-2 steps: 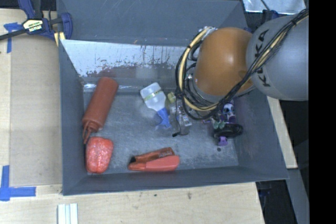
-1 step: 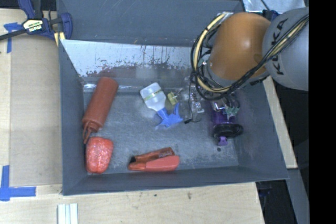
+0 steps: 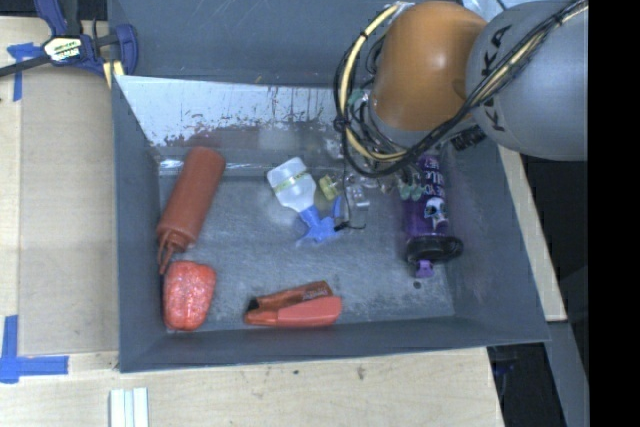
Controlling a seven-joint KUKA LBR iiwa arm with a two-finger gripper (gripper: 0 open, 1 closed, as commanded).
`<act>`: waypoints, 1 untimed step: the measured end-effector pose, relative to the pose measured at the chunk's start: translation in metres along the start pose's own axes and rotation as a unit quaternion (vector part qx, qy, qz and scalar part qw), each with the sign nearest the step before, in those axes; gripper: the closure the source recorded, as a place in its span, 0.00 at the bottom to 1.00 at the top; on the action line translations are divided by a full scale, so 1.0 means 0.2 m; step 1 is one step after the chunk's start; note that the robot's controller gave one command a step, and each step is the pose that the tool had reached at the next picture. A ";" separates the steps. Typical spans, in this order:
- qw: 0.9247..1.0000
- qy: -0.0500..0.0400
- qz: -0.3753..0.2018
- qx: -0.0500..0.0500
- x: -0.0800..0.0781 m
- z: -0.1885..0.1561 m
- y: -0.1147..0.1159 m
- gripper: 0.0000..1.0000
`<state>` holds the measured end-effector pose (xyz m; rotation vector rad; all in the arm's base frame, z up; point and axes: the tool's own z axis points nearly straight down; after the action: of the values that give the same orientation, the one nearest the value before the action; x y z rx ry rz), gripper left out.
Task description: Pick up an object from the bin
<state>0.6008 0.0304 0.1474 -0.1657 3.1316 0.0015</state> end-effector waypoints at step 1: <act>1.000 0.000 0.000 0.000 0.00 0.00 0.00 0.00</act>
Offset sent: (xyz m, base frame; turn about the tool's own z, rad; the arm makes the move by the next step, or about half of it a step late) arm 0.0000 0.0000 0.0000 0.0000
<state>0.6011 0.0302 0.1475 -0.1650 3.1320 0.0009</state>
